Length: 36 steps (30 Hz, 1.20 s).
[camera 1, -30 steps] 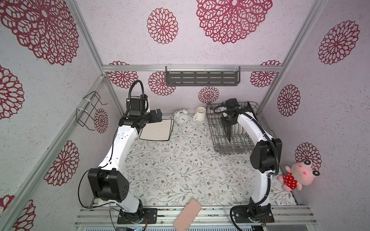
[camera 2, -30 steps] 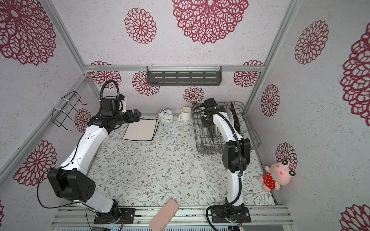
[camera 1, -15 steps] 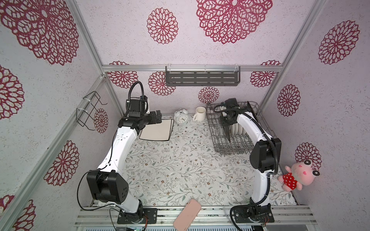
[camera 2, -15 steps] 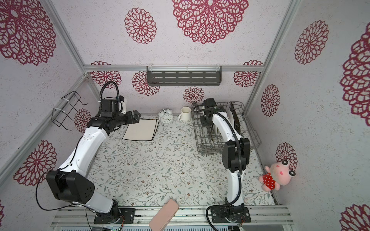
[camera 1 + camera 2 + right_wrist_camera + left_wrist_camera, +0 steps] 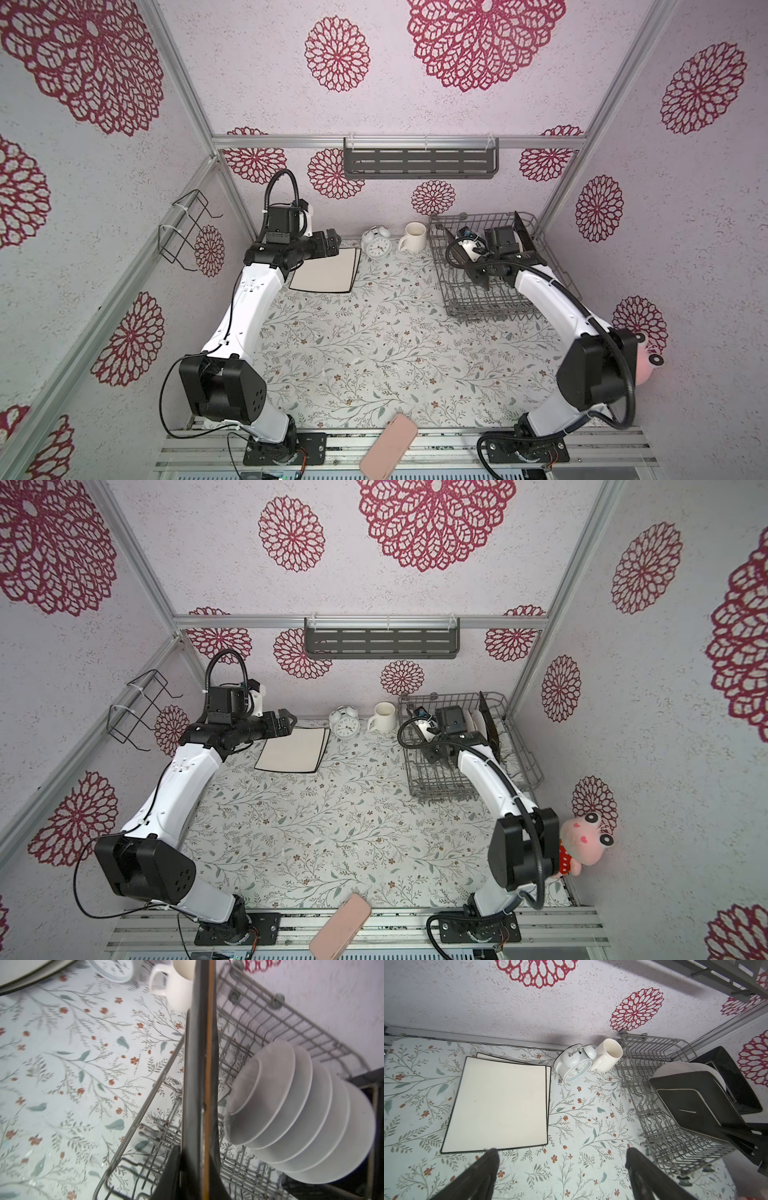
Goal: Unload the plates from the dish rack
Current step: Pick up the plate from the dish rack, then place the plate among the plates.
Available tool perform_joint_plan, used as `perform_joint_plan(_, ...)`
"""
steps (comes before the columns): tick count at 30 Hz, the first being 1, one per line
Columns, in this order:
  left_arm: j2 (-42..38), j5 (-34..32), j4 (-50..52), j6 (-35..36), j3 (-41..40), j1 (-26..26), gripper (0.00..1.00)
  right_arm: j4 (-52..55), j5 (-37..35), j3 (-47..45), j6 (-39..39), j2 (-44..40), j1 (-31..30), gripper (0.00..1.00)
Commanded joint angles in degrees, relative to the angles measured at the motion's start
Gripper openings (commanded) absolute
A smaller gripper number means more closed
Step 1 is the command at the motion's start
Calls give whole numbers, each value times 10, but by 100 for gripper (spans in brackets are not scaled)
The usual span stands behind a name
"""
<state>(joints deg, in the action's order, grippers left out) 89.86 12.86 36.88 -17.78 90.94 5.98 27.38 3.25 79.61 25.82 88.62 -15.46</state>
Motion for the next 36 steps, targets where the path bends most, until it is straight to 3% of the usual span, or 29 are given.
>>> perform_joint_plan(1, -24, 37, 8, 0, 9, -6, 97, -184, 57, -16, 107, -87, -8, 0)
perform_joint_plan(5, -27, 75, 27, -4, 15, -12, 97, -222, 71, -69, 172, -136, -28, 0)
perform_joint_plan(9, -39, 178, 26, -42, 9, -39, 97, -334, 114, -175, 307, -210, -62, 0)
perform_joint_plan(13, -67, 334, -50, -161, -32, -95, 97, -448, 120, -243, 397, -244, -104, 0)
perform_joint_plan(15, -83, 372, -84, -211, -55, -112, 97, -499, 101, -262, 438, -245, -131, 0)
perform_joint_plan(21, -128, 414, -182, -324, -145, -113, 97, -664, 74, -300, 570, -206, -197, 0)
perform_joint_plan(26, -150, 410, -199, -354, -197, -105, 97, -791, 58, -293, 636, -142, -237, 0)
perform_joint_plan(32, -152, 401, -269, -401, -237, -78, 99, -840, 61, -260, 654, -83, -278, 0)
perform_joint_plan(36, -142, 392, -260, -390, -236, -68, 100, -865, 47, -239, 654, -58, -295, 0)
